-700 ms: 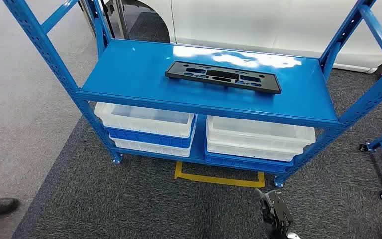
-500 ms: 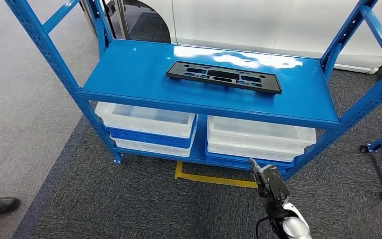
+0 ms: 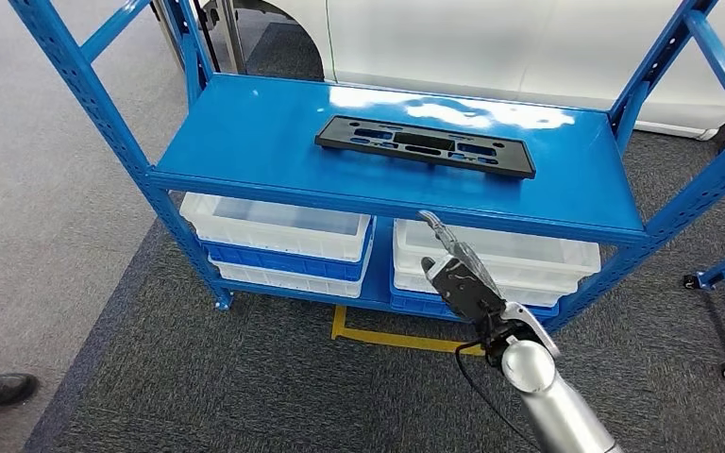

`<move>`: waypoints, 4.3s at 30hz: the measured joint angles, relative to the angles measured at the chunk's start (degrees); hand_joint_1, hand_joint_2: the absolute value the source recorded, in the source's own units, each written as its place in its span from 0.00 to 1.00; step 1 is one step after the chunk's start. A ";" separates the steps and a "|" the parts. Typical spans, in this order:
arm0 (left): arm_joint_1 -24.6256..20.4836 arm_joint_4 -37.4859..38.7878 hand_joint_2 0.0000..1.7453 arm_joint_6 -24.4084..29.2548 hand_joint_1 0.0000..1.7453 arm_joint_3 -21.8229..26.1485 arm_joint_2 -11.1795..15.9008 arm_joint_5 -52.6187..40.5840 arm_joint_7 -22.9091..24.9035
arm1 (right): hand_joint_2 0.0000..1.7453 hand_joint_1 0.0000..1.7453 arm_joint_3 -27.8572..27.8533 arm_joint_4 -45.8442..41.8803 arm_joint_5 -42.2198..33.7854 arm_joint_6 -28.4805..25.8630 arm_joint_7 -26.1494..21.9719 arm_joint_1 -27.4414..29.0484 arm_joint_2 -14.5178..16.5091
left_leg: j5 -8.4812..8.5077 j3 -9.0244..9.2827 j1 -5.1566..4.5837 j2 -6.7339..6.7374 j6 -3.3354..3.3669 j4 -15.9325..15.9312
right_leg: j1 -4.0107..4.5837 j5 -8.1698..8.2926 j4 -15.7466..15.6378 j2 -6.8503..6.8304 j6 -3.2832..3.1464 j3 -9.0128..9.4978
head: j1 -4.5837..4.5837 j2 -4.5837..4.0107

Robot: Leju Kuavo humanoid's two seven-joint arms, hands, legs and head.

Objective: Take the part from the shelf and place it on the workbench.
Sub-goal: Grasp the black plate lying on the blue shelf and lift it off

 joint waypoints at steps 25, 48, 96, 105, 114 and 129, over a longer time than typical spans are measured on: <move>-0.04 0.96 0.00 -1.07 0.00 -15.20 0.89 15.24 6.02 | 0.00 0.00 25.79 -13.87 31.83 -12.06 8.57 -17.20 -4.10 | -0.05 -0.06 -0.21 -0.01 0.35 0.12 | -0.25 0.20 -0.36 -0.06 0.38 0.04 | -0.01 0.00; -0.11 1.57 0.00 -1.87 0.00 -24.10 1.03 23.51 10.18 | 0.00 0.00 33.17 -7.72 44.69 -14.87 15.48 -25.11 -8.09 | -7.58 -8.61 1.24 -0.20 -2.37 17.23 | -0.61 0.53 1.68 0.86 -1.45 -2.54 | -0.09 0.00; -0.26 2.22 0.00 -1.15 0.00 -24.68 0.62 23.44 9.45 | 0.00 0.00 32.15 -3.95 44.54 -13.20 13.80 -24.35 -7.55 | -3.27 3.27 0.00 -0.75 0.11 -0.45 | 0.46 4.49 1.75 1.29 -0.85 -6.36 | 0.17 0.00; -0.26 2.28 0.00 -1.10 0.00 -24.70 0.54 23.51 9.62 | 0.00 0.00 31.77 -3.95 44.40 -13.05 13.63 -24.53 -7.23 | -1.50 5.02 0.21 -0.47 1.79 -3.28 | 0.27 3.89 2.18 1.30 0.40 -6.39 | 0.21 0.00; -0.12 2.31 0.00 -1.03 0.00 -24.73 0.44 23.81 9.62 | 0.00 0.00 31.60 -3.28 44.37 -12.94 13.46 -24.13 -7.26 | -4.39 5.85 1.28 -0.61 -0.12 -1.24 | -1.59 5.59 4.49 1.16 2.12 -8.63 | 0.27 0.00; -0.11 2.36 0.00 -0.85 0.00 -24.79 0.30 24.54 9.55 | 0.00 0.00 31.33 -3.00 44.24 -12.75 13.28 -24.25 -7.05 | -2.05 -2.26 1.26 -0.10 -1.18 5.92 | -0.64 2.53 2.95 1.09 -0.67 -5.58 | 0.23 0.00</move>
